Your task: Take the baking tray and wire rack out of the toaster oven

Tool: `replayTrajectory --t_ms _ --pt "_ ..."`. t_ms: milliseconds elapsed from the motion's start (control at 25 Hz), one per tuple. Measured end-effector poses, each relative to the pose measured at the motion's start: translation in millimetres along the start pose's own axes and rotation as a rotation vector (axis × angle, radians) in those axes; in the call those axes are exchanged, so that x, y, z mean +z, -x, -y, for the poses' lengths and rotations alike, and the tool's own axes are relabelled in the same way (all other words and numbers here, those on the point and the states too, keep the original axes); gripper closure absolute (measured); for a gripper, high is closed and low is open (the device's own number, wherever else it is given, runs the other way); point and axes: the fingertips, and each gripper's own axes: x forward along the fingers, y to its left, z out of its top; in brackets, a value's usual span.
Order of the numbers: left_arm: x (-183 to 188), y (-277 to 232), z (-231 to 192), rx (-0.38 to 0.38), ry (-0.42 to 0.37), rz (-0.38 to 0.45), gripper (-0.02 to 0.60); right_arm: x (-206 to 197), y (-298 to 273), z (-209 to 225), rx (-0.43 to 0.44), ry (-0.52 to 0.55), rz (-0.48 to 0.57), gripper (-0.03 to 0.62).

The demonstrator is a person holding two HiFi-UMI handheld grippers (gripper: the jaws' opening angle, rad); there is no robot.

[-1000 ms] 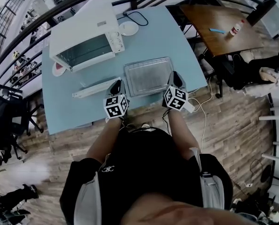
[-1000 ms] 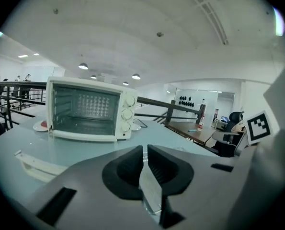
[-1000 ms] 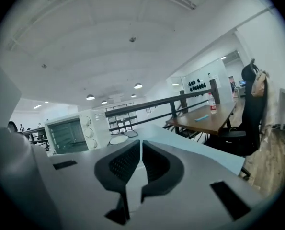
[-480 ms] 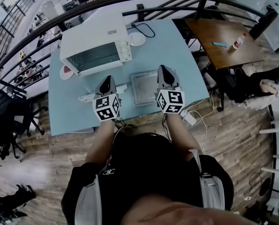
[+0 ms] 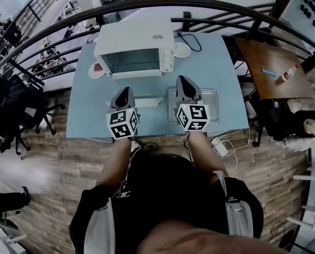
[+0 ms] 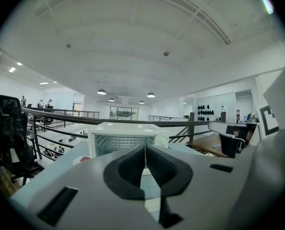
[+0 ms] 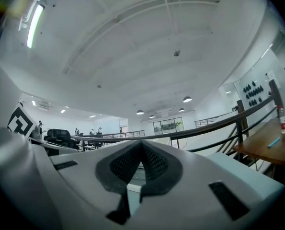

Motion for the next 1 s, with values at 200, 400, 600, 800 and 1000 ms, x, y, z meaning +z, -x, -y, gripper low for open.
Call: replayTrajectory --t_ms 200,400,600,800,1000 --pt "6.5 9.4 -11.2 0.012 -0.005 0.007 0.561 -4.0 -11.4 -16.9 0.033 -0.007 -0.016 0.594" --pt "10.1 11.6 -14.7 0.007 0.019 0.016 0.561 -0.7 -15.9 -23.0 0.053 -0.008 -0.008 0.594" --pt "8.9 10.0 -9.0 -0.008 0.031 0.012 0.561 -1.5 -13.5 -17.7 0.052 -0.018 -0.008 0.594" --pt "17.0 7.9 2.3 -0.038 0.044 0.022 0.561 1.4 -12.3 -10.8 0.044 -0.016 -0.001 0.594" --pt "22.7 10.5 8.2 -0.042 0.037 0.038 0.561 2.1 -9.2 -9.6 0.046 -0.007 -0.003 0.594"
